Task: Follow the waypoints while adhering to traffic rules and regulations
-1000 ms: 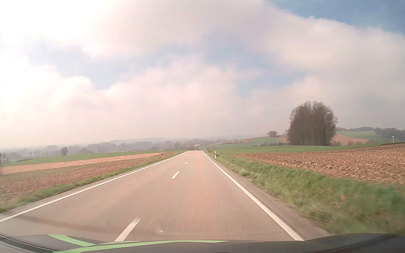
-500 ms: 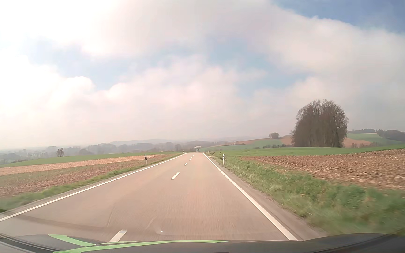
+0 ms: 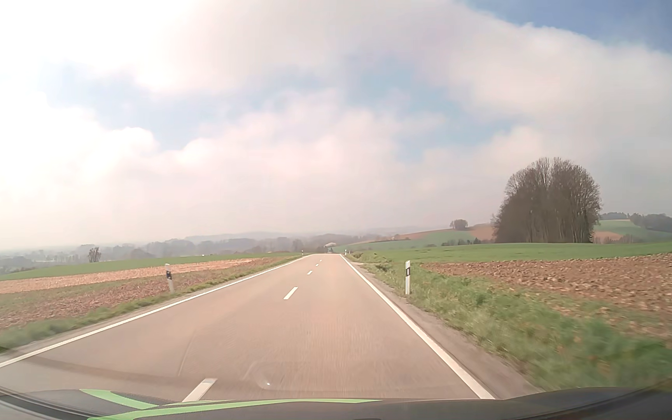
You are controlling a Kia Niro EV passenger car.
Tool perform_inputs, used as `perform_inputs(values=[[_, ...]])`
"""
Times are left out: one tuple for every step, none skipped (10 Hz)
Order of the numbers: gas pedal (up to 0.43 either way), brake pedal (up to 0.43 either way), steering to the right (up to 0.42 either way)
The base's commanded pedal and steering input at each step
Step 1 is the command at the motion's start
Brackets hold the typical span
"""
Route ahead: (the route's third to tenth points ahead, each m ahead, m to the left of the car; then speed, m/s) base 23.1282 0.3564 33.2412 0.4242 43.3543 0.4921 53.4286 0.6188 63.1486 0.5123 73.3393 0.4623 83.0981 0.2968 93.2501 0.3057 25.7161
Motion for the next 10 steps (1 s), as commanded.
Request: perform_inputs(values=[[0.15, 0.0, -0.005], [0.15, 0.0, -0.005], [0.157, 0.0, -0.004], [0.157, 0.0, -0.004], [0.157, 0.0, -0.004], [0.157, 0.0, -0.004], [0.157, 0.0, -0.004], [0.157, 0.0, -0.004], [0.157, 0.0, -0.002], [0.157, 0.0, -0.001]])
